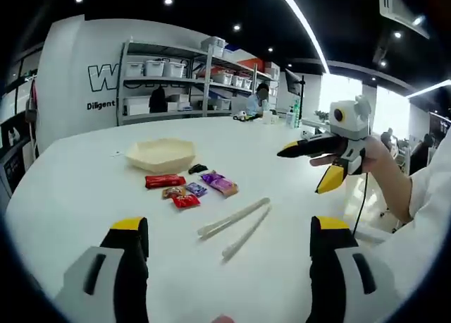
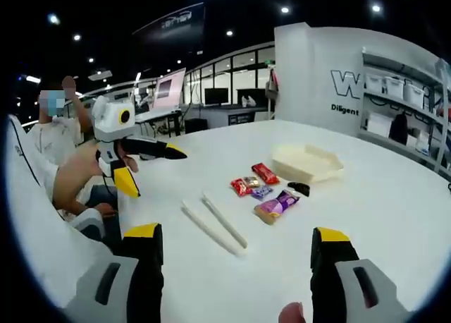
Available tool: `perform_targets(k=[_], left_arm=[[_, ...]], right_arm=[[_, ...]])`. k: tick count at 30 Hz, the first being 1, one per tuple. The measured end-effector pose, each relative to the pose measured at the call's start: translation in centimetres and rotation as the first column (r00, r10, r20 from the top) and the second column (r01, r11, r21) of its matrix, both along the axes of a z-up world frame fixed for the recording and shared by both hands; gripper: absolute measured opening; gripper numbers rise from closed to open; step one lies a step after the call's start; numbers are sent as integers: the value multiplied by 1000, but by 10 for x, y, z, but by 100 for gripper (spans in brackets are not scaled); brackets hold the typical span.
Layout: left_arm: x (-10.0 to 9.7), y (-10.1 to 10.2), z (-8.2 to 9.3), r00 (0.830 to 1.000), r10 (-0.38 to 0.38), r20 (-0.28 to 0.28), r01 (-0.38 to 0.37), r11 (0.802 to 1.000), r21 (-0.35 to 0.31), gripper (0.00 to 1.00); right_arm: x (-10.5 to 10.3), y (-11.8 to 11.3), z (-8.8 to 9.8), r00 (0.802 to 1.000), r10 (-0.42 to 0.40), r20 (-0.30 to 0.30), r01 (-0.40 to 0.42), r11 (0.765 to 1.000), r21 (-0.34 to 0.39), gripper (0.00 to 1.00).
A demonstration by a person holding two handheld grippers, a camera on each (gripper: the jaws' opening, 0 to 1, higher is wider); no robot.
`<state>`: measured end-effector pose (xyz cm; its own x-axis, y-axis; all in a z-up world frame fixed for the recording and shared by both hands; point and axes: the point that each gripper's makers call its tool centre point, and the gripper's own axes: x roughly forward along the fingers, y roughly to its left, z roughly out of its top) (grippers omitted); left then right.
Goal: Place the target food into the container with the food tongs after gripping and lifting it, then release it inside without dropping or visibly crushing the food.
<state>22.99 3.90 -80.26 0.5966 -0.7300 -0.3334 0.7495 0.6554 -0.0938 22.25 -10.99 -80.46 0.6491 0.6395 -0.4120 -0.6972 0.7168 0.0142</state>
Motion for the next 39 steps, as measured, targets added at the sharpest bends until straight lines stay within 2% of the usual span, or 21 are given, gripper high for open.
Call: perform_targets(k=[39], left_arm=[[-1, -2, -6, 1000, -12, -4, 12, 1000, 7, 91]], right_arm=[[0, 0, -4, 1000, 13, -4, -13, 1000, -7, 80]])
